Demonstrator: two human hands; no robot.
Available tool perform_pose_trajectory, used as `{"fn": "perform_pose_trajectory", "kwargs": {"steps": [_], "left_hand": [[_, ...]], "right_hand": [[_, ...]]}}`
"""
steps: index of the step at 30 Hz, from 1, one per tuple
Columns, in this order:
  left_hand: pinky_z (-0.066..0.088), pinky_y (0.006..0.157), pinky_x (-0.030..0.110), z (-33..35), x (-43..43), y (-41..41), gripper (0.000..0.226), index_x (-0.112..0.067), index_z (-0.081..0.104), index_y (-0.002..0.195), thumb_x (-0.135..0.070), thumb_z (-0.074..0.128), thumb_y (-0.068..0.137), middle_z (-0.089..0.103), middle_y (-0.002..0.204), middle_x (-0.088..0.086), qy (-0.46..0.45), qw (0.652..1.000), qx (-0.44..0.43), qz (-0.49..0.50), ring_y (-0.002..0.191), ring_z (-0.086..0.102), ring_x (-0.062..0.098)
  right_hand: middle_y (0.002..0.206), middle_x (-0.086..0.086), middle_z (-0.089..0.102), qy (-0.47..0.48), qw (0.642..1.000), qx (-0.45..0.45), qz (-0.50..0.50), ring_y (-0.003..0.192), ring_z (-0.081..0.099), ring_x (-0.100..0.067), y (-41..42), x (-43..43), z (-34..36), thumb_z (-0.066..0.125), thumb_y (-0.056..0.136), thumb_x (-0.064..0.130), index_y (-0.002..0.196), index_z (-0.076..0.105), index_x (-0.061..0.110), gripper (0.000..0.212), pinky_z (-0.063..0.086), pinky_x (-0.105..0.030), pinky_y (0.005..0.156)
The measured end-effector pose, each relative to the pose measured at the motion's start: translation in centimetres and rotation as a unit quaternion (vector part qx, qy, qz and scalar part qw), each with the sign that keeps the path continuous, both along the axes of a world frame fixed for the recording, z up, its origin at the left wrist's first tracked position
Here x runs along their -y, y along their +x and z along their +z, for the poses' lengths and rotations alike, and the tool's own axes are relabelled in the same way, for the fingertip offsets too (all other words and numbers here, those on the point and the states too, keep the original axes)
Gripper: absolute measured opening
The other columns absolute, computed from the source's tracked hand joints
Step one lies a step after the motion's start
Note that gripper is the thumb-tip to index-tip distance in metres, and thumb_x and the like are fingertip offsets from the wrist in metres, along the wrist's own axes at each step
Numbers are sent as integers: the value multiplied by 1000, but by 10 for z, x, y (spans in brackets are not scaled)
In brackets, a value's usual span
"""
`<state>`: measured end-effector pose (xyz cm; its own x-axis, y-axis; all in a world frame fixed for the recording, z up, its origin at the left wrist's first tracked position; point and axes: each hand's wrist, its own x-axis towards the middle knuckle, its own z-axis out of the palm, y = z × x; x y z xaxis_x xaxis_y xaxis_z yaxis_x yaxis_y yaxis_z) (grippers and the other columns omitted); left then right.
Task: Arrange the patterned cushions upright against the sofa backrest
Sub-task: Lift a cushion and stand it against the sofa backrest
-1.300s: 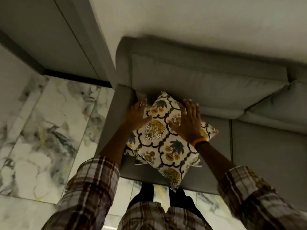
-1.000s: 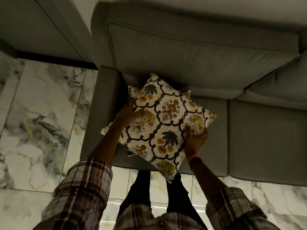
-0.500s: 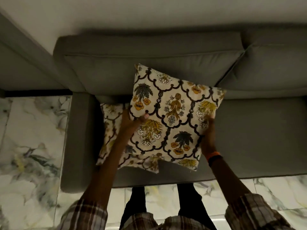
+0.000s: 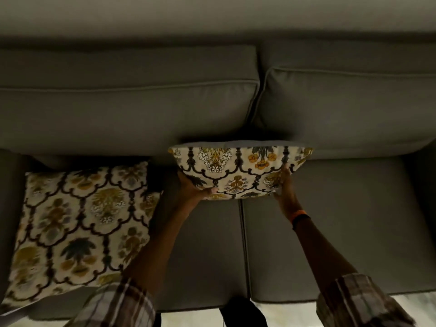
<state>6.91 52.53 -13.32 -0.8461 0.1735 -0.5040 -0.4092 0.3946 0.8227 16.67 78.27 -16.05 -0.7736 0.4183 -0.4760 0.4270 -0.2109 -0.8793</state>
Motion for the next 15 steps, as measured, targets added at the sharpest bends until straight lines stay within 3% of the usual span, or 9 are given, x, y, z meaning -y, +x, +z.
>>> {"fn": "perform_pose_trajectory", "kwargs": {"steps": [2, 3, 4, 6, 8, 10, 11, 13, 15], "left_hand": [[29, 122, 33, -6, -10, -1, 119, -4, 14, 157, -4, 92, 67, 31, 162, 16, -10, 1000, -12, 25, 151, 29, 29], [30, 123, 37, -7, -14, 0, 118, -4, 14, 156, -4, 92, 67, 31, 162, 16, -15, 999, -21, 40, 151, 30, 28], [32, 122, 31, -9, -18, 0, 117, -4, 13, 156, -1, 90, 68, 32, 161, 15, -11, 998, -27, 55, 150, 31, 25], [34, 106, 1, -8, -22, 1, 112, -2, 13, 155, 6, 86, 70, 34, 157, 8, -3, 997, -50, 66, 144, 32, 14], [33, 93, -10, -8, -25, 2, 106, 0, 14, 154, 10, 83, 74, 36, 153, 6, 1, 996, -59, 63, 139, 33, 12], [36, 96, -3, -10, -25, 1, 99, 2, 16, 154, 8, 79, 79, 37, 156, 12, 9, 998, -52, 45, 145, 35, 22], [38, 96, -2, -11, -24, -1, 94, 4, 16, 154, 9, 77, 81, 37, 157, 18, 12, 998, -46, 33, 146, 36, 27], [42, 88, -5, -7, -23, -5, 87, 7, 16, 153, 11, 70, 86, 38, 157, 22, 6, 999, -41, 11, 143, 38, 25], [50, 100, 10, -8, -11, -10, 88, 5, 14, 154, 6, 71, 88, 38, 157, 21, -30, 998, -57, -1, 141, 41, 22]], "right_hand": [[149, 13, 54, 8, 1000, -9, 2, 137, 58, 3, -8, -10, -10, 24, 120, 8, 148, 40, 45, 50, 59, -24, 105], [152, 8, 56, -6, 1000, -9, -4, 139, 59, 0, -12, -12, -9, 23, 120, 14, 152, 42, 42, 46, 58, -30, 108], [158, 2, 54, -11, 1000, -11, -22, 145, 55, -8, -15, -14, -9, 24, 120, 24, 156, 41, 39, 43, 54, -41, 115], [163, 0, 50, -13, 999, -25, -44, 152, 47, -20, -18, -17, -14, 26, 120, 29, 152, 41, 50, 41, 44, -54, 122], [162, -1, 52, -7, 998, -29, -52, 148, 53, -15, -17, -17, -15, 25, 120, 31, 152, 42, 48, 40, 51, -48, 116], [160, 1, 55, 9, 998, -32, -52, 137, 61, -1, -18, -17, -17, 28, 119, 36, 161, 37, 33, 43, 59, -35, 105], [161, 0, 54, 11, 998, -27, -59, 135, 61, -1, -20, -15, -16, 30, 116, 45, 164, 33, 31, 50, 58, -35, 103], [166, -4, 50, 7, 996, -2, -90, 139, 57, -9, -24, -10, -12, 31, 110, 58, 167, 29, 31, 63, 54, -42, 105], [164, -6, 51, 3, 987, 12, -158, 141, 57, -20, -28, 6, -8, 34, 110, 61, 165, 31, 29, 63, 50, -49, 112]]}}
